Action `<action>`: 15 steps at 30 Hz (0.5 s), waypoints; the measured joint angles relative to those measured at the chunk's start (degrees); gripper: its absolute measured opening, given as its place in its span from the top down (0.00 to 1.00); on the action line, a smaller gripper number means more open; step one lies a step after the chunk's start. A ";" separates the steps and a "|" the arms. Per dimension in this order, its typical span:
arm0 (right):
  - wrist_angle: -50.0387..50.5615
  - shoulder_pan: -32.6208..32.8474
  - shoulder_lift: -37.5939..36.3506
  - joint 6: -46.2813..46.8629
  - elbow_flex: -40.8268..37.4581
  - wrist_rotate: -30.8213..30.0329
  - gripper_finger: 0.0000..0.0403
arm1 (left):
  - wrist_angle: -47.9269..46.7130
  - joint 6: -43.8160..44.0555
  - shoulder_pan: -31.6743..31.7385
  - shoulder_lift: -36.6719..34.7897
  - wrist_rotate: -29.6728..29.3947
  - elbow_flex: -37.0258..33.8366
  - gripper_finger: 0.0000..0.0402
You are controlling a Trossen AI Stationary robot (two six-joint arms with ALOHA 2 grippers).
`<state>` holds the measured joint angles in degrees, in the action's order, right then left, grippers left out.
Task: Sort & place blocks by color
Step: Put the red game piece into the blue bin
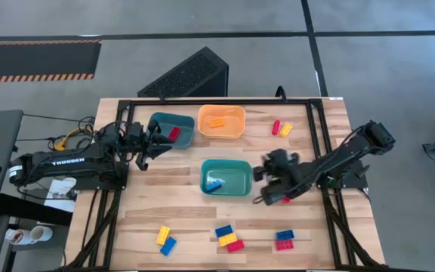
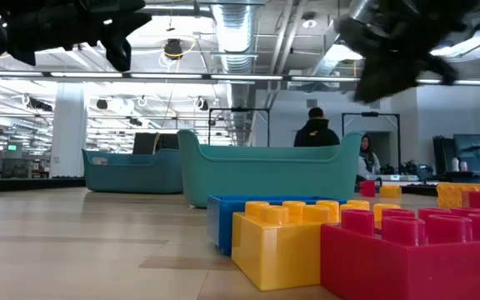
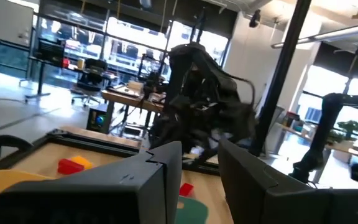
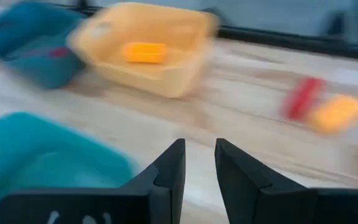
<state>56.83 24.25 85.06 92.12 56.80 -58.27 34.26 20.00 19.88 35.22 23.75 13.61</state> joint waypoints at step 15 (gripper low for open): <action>8.68 2.40 2.26 16.04 0.07 18.26 0.72 | -2.30 -1.30 0.00 0.02 -2.03 0.00 0.77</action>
<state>65.51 26.65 87.31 108.16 56.86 -40.01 31.96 18.70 19.88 35.24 21.73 13.61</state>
